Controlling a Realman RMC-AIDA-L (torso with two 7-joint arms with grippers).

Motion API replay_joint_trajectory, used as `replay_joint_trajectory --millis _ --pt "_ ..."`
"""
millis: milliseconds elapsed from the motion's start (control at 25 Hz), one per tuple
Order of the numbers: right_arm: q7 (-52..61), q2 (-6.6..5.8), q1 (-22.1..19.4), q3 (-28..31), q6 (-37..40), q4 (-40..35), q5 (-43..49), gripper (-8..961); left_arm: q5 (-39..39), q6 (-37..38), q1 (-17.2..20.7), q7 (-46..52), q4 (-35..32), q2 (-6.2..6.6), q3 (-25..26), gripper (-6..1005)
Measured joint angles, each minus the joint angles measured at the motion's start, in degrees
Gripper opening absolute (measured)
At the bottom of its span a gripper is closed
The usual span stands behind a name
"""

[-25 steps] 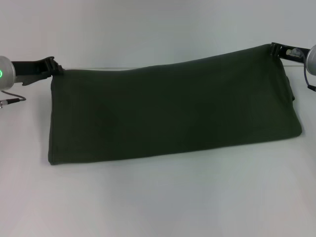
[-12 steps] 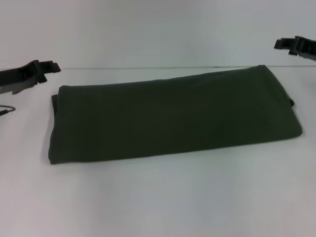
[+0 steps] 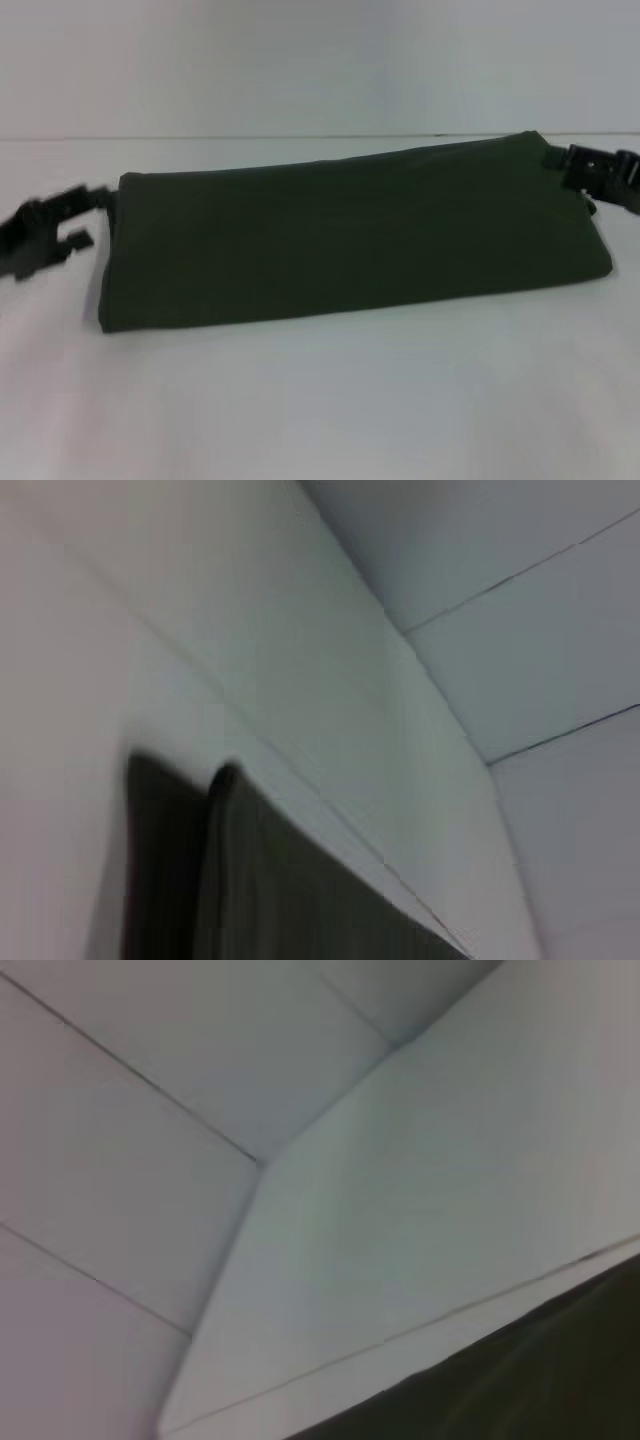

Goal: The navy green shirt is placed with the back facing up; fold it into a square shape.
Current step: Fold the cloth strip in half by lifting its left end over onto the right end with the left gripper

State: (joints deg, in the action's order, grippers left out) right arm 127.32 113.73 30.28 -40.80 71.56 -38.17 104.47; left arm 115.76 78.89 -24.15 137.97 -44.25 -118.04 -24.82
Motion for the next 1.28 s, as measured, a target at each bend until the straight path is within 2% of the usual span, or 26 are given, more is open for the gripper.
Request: replay_joint_trajectory --millis 40,160,280,400,880,1280 --pt "-0.76 0.26 -0.49 0.03 0.51 0.21 -0.94 681 0.11 1.61 0.62 0.04 0.72 -0.01 1.12 849" --pt "-1.85 0.71 -1.01 0.04 1.15 0.74 -1.98 682 0.16 4.77 2.51 1.00 2.26 0.01 2.90 849" --pt "-2.83 0.80 -0.45 0.05 1.35 1.92 -2.00 682 0.34 5.24 4.97 4.18 3.14 -0.62 3.46 848" --pt "-3.27 0.82 -0.03 0.12 1.48 2.34 -2.09 683 0.93 5.03 5.35 5.38 3.91 -0.84 3.65 848" --pt "-4.35 1.24 -0.26 0.11 1.64 2.51 -2.29 681 2.56 1.15 5.31 7.82 8.25 -1.19 4.95 846" --pt "-4.72 1.27 -0.72 0.82 1.70 3.69 -2.35 680 1.72 -2.54 2.52 5.99 10.64 -1.83 4.56 844"
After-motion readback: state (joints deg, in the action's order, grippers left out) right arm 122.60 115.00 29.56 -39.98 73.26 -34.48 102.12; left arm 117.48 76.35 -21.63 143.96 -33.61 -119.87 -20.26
